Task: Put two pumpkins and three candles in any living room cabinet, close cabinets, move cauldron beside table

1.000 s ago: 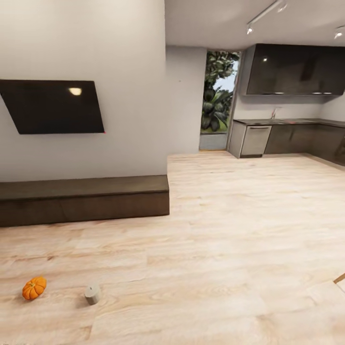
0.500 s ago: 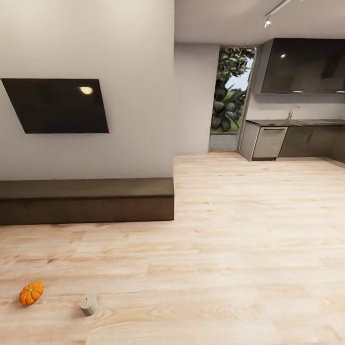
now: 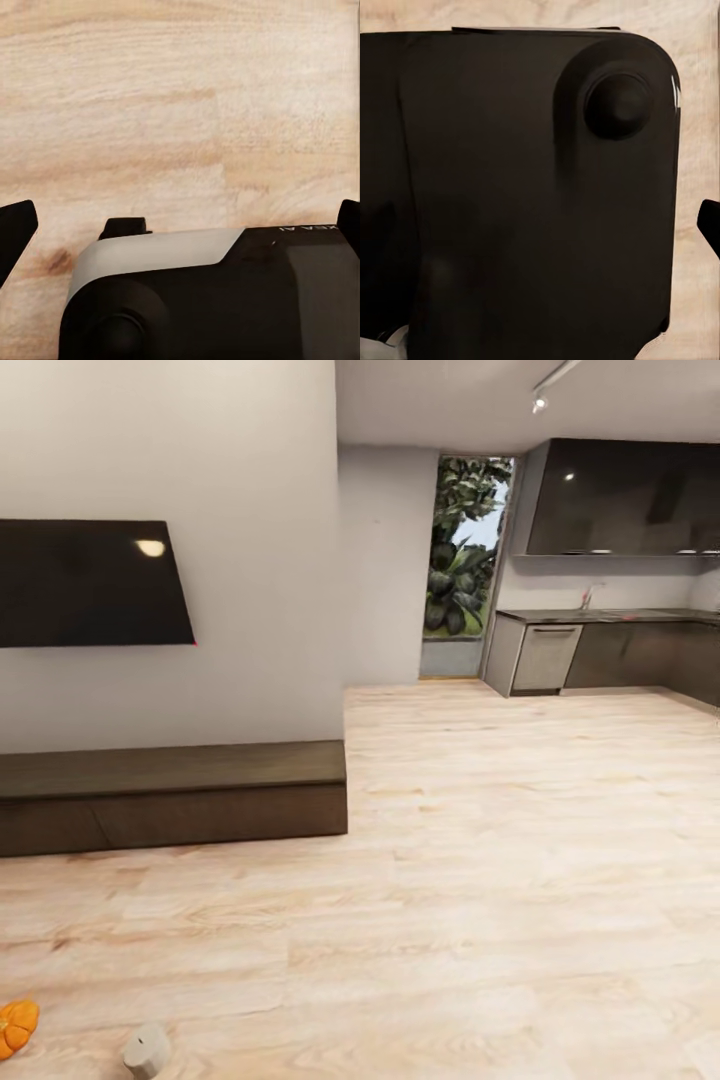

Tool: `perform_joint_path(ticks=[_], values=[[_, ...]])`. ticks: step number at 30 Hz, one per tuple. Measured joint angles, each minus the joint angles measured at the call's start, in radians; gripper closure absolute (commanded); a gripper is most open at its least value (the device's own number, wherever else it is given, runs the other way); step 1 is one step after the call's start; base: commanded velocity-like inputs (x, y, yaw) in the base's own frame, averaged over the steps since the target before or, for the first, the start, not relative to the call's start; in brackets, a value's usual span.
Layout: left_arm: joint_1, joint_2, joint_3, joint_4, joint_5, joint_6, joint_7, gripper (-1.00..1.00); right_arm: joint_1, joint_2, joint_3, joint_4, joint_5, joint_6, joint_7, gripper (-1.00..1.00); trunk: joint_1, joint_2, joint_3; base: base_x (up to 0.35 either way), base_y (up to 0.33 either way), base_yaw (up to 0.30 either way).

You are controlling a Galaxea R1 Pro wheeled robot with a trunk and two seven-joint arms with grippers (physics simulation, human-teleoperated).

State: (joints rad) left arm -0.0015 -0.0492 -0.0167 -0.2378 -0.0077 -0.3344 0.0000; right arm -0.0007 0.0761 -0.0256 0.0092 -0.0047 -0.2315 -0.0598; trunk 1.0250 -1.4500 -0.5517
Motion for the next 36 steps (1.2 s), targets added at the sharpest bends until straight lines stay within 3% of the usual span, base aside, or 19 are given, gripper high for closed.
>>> perform_joint_path(ticks=[36], values=[[0.0, 0.0, 0.0, 0.0, 0.0, 0.0, 0.0, -1.0, 0.0, 0.002, -0.003, -0.002, 0.0, 0.01, 0.002, -1.0, 0.0, 0.0, 0.0, 0.298, 0.0, -0.004]])
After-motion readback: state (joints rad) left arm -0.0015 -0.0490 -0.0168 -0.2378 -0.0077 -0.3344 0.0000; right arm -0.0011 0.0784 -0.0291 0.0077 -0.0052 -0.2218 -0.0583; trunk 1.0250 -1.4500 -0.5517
